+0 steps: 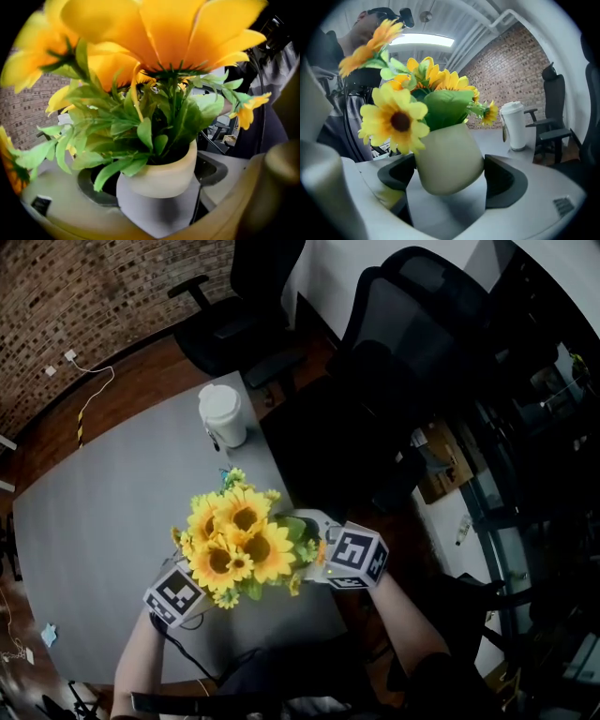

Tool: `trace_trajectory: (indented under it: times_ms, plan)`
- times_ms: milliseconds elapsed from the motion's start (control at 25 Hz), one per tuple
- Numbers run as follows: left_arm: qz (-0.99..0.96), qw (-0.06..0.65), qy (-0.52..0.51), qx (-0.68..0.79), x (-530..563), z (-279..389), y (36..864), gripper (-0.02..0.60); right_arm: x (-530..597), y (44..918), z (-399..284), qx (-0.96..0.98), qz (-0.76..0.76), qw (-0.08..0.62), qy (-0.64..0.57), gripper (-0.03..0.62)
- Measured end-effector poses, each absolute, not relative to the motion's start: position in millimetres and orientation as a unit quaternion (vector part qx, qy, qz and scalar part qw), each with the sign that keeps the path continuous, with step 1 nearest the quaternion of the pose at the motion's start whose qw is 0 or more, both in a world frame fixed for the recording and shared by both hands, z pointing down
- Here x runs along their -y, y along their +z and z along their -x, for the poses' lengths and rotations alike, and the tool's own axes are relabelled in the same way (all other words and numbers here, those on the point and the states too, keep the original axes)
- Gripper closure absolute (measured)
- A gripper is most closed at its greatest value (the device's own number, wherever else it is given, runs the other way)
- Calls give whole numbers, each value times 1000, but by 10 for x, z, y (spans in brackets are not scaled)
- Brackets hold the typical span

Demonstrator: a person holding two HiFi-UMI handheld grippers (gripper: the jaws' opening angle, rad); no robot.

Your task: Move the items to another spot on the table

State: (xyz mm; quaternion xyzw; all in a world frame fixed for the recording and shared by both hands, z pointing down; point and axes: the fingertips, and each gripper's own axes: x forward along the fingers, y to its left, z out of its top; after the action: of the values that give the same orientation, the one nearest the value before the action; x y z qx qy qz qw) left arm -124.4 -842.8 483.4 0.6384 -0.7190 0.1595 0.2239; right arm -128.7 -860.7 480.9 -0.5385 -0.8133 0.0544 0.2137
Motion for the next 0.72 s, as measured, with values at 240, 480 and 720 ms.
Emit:
trace_trajectory:
  times_ms: [240, 480, 720]
  plan:
    - [-649, 189, 176, 715, 8578, 1474, 4979, 87, 8855, 4881, 1337, 832, 495, 240, 75, 125]
    - [-637, 210, 174, 721, 8603, 1815, 5366, 101, 8965, 4867, 1245, 839, 473, 242, 116, 125]
    - [-625, 235, 194, 719, 8503, 1877, 5682, 107, 8919, 4982, 1238, 838, 468, 251, 124, 126]
